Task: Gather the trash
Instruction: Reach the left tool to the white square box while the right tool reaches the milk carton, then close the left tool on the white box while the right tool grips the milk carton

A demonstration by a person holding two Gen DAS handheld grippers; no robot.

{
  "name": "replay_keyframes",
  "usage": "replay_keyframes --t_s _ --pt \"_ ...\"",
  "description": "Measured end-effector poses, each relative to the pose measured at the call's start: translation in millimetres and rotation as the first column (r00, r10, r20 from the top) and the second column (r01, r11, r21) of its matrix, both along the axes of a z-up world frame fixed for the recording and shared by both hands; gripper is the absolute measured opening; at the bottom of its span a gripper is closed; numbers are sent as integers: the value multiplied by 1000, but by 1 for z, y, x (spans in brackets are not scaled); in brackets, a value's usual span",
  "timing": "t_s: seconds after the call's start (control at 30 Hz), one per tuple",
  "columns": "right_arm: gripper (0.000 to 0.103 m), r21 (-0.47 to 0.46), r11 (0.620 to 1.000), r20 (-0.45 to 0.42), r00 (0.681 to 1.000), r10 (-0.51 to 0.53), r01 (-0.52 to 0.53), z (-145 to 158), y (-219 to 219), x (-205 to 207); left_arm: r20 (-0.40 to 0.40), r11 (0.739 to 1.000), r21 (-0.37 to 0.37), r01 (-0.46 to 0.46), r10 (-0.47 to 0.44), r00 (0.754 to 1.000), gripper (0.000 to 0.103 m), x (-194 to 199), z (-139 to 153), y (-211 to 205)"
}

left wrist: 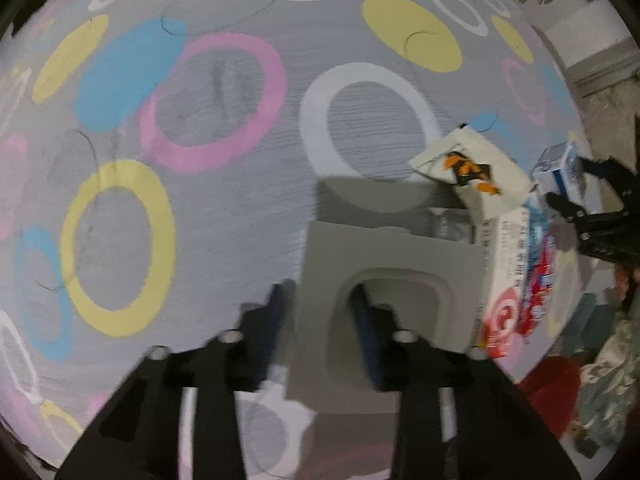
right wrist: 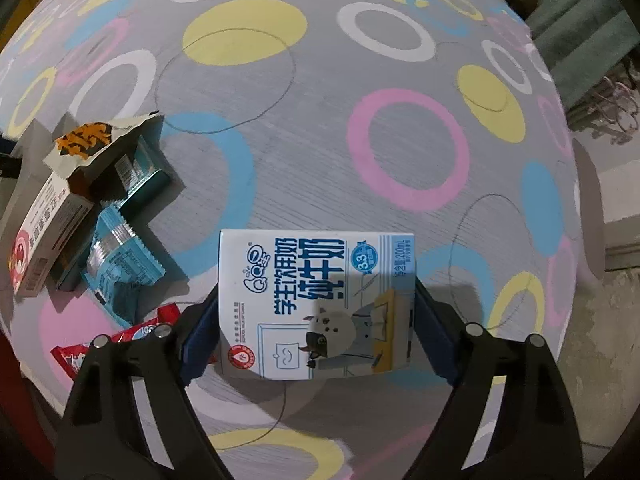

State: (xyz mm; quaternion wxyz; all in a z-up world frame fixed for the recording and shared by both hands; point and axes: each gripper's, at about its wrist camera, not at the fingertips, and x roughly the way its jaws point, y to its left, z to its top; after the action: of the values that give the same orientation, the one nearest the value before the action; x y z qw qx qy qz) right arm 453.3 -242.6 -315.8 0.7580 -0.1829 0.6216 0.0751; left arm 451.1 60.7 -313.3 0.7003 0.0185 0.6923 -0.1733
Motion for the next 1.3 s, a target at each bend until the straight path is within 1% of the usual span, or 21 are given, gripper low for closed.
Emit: replay_keyframes --t_s 0.17,0.2,0.27,0.43,0.57,0.6,0.7,0.8,0.97,1.03,1.2,1.3 --pt "83 10 999 28 999 -39 39 8 -1 -8 8 997 20 -76 76 997 28 0 2 6" --pt "83 12 999 34 998 -47 47 10 7 -14 15 996 31 -89 88 996 27 -1 4 8" --pt "83 23 997 49 996 -70 69 17 4 -22 33 994 43 -104 102 994 25 -4 9 10" --pt "83 33 995 100 990 -100 97 41 3 -37 60 990 57 -131 127 990 23 -10 24 21" --pt "83 54 993 143 984 -111 104 64 6 -52 109 988 54 -143 137 985 23 -18 47 27" --pt "83 58 993 154 981 -114 106 71 3 -56 118 988 57 -147 140 983 23 -27 56 21" --pt "83 79 991 189 974 -125 112 90 3 -72 145 985 60 -160 150 978 23 -35 75 22" --pt "83 92 990 226 966 -125 106 112 8 -85 193 984 78 -163 146 970 23 -57 95 19" --pt "83 141 986 271 954 -128 92 147 20 -116 251 982 90 -164 137 958 23 -88 125 14" --pt "83 154 985 282 951 -123 82 157 25 -128 267 983 90 -162 132 955 23 -100 134 12" --pt "83 150 988 310 946 -94 49 172 39 -155 297 986 75 -150 122 947 23 -130 153 7" --pt "83 160 986 324 942 -91 40 180 45 -170 310 987 74 -140 111 944 23 -145 159 2"
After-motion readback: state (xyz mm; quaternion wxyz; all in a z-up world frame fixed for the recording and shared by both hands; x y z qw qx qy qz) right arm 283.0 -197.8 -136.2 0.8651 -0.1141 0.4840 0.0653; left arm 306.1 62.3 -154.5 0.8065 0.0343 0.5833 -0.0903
